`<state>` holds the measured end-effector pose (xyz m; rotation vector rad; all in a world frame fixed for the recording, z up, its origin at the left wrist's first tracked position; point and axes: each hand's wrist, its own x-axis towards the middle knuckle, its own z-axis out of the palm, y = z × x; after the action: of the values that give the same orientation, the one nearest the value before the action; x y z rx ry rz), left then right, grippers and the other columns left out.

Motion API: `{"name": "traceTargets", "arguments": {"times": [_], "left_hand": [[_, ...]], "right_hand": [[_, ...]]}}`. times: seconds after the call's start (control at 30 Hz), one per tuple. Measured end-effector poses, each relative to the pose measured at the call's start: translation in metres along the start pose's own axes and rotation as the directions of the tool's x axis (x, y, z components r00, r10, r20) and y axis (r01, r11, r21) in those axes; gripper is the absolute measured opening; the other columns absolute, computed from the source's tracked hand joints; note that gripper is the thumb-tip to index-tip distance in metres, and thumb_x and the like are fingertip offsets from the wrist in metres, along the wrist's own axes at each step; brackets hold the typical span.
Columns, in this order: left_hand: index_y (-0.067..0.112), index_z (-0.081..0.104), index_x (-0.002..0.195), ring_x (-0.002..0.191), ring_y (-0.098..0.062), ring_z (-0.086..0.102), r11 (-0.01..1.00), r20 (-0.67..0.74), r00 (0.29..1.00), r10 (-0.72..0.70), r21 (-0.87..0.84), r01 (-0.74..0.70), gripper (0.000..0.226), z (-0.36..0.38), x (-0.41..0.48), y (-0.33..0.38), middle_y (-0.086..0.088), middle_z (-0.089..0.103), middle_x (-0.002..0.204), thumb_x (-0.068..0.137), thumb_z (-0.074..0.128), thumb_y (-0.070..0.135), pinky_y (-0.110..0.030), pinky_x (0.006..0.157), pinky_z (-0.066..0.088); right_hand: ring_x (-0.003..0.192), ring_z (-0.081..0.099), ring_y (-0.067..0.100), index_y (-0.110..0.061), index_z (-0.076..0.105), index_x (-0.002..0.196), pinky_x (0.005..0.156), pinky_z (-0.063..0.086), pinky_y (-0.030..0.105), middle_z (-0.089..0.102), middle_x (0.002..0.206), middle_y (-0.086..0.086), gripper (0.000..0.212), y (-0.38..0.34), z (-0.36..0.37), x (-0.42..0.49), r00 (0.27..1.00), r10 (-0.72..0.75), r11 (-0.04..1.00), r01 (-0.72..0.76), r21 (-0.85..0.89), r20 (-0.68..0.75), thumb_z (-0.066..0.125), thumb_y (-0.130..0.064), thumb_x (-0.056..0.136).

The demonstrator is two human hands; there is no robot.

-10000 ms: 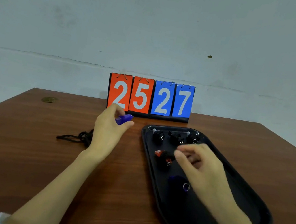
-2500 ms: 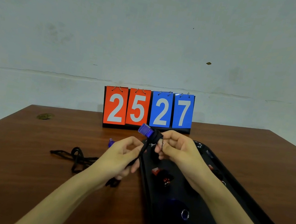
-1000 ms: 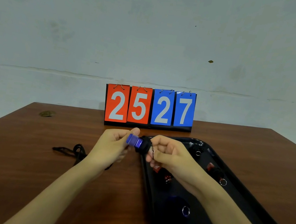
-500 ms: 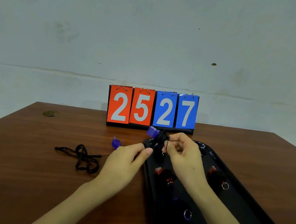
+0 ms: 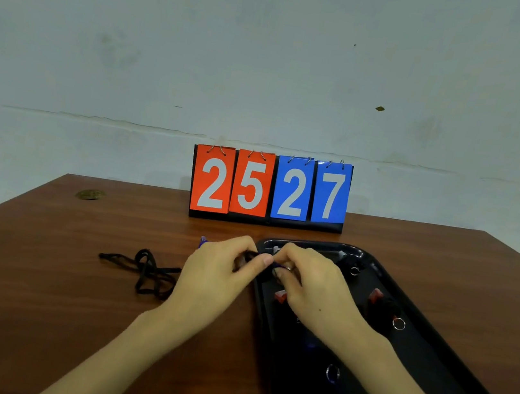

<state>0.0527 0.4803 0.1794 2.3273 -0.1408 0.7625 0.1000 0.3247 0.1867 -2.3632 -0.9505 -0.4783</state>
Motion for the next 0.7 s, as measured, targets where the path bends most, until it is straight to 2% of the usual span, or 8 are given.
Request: {"name": "traceTargets", "arguments": {"times": [0.1, 0.2, 0.27, 0.37, 0.47, 0.53, 0.6, 0.7], "left_hand": [[0.026, 0.062, 0.073, 0.066, -0.009, 0.056, 0.992, -0.014, 0.996, -0.091, -0.089, 0.089, 0.015, -0.008, 0.005, 0.000, 0.004, 0.062, 0.068, 0.082, 0.063, 0.038, -0.026, 0.064, 0.048], [0.020, 0.068, 0.070, 0.067, -0.007, 0.061, 0.932, 0.042, 0.977, -0.211, -0.292, 0.214, 0.014, -0.017, 0.010, 0.001, 0.003, 0.066, 0.066, 0.080, 0.069, 0.030, -0.016, 0.062, 0.048], [0.018, 0.070, 0.071, 0.072, -0.008, 0.064, 0.838, 0.162, 0.941, -0.296, -0.429, 0.337, 0.015, -0.023, 0.011, 0.000, 0.003, 0.069, 0.068, 0.078, 0.069, 0.031, -0.016, 0.067, 0.049], [0.016, 0.073, 0.072, 0.082, -0.017, 0.066, 0.655, 0.357, 0.869, -0.342, -0.573, 0.493, 0.022, -0.027, 0.010, 0.002, 0.000, 0.071, 0.076, 0.071, 0.068, 0.038, -0.028, 0.075, 0.052], [0.011, 0.072, 0.072, 0.065, -0.011, 0.064, 0.463, 0.413, 0.839, -0.354, -0.703, 0.541, 0.019, -0.029, 0.011, 0.008, -0.001, 0.070, 0.072, 0.069, 0.067, 0.029, -0.020, 0.055, 0.053], [0.008, 0.071, 0.077, 0.063, -0.011, 0.064, 0.378, 0.392, 0.852, -0.348, -0.773, 0.510, 0.012, -0.028, 0.011, 0.011, -0.003, 0.071, 0.073, 0.076, 0.064, 0.017, -0.020, 0.054, 0.054], [0.008, 0.071, 0.085, 0.064, -0.012, 0.065, 0.379, 0.340, 0.879, -0.335, -0.805, 0.456, 0.013, -0.025, 0.010, 0.011, -0.008, 0.071, 0.076, 0.083, 0.058, 0.010, -0.022, 0.057, 0.056], [0.010, 0.072, 0.088, 0.069, -0.017, 0.068, 0.434, 0.256, 0.911, -0.324, -0.815, 0.383, 0.016, -0.021, 0.007, 0.012, -0.011, 0.072, 0.081, 0.078, 0.062, 0.017, -0.024, 0.060, 0.057]], "right_hand": [[0.073, 0.053, 0.001, -0.017, 0.060, 0.096, 0.068, 0.043, 0.014, 0.056, 0.079, -0.014, 0.008, 0.000, 0.001, -0.001, 0.992, -0.104, 0.992, 0.098, 0.083, 0.076, 0.057, -0.014, 0.089], [0.068, 0.056, -0.001, -0.018, 0.061, 0.091, 0.064, 0.041, 0.011, 0.064, 0.075, -0.008, 0.009, -0.002, -0.003, 0.001, 0.982, -0.056, 0.947, -0.006, 0.320, 0.182, 0.057, -0.009, 0.089], [0.070, 0.060, 0.001, -0.021, 0.061, 0.087, 0.070, 0.046, 0.017, 0.065, 0.073, -0.006, 0.015, -0.003, -0.005, 0.003, 0.964, -0.042, 0.886, -0.085, 0.455, 0.262, 0.056, -0.008, 0.090], [0.073, 0.061, 0.005, -0.017, 0.061, 0.087, 0.071, 0.048, 0.020, 0.066, 0.073, -0.005, 0.015, -0.005, -0.009, 0.003, 0.943, -0.062, 0.772, -0.162, 0.615, 0.326, 0.055, -0.004, 0.090], [0.070, 0.058, 0.008, -0.014, 0.061, 0.085, 0.068, 0.047, 0.021, 0.064, 0.073, -0.001, 0.018, -0.007, -0.015, 0.002, 0.916, -0.026, 0.539, -0.324, 0.778, 0.399, 0.051, 0.000, 0.091], [0.068, 0.056, 0.009, -0.013, 0.059, 0.083, 0.068, 0.047, 0.023, 0.062, 0.071, -0.001, 0.017, -0.006, -0.017, 0.003, 0.882, -0.015, 0.332, -0.439, 0.835, 0.470, 0.050, -0.001, 0.090], [0.065, 0.055, 0.008, -0.011, 0.056, 0.085, 0.065, 0.049, 0.022, 0.060, 0.069, -0.002, 0.006, -0.004, -0.017, 0.005, 0.833, -0.020, 0.120, -0.548, 0.828, 0.553, 0.055, -0.006, 0.085], [0.061, 0.056, 0.009, -0.011, 0.060, 0.078, 0.059, 0.050, 0.021, 0.059, 0.068, -0.001, 0.007, 0.000, -0.017, 0.006, 0.770, -0.008, -0.126, -0.634, 0.763, 0.638, 0.058, -0.005, 0.079]]}}
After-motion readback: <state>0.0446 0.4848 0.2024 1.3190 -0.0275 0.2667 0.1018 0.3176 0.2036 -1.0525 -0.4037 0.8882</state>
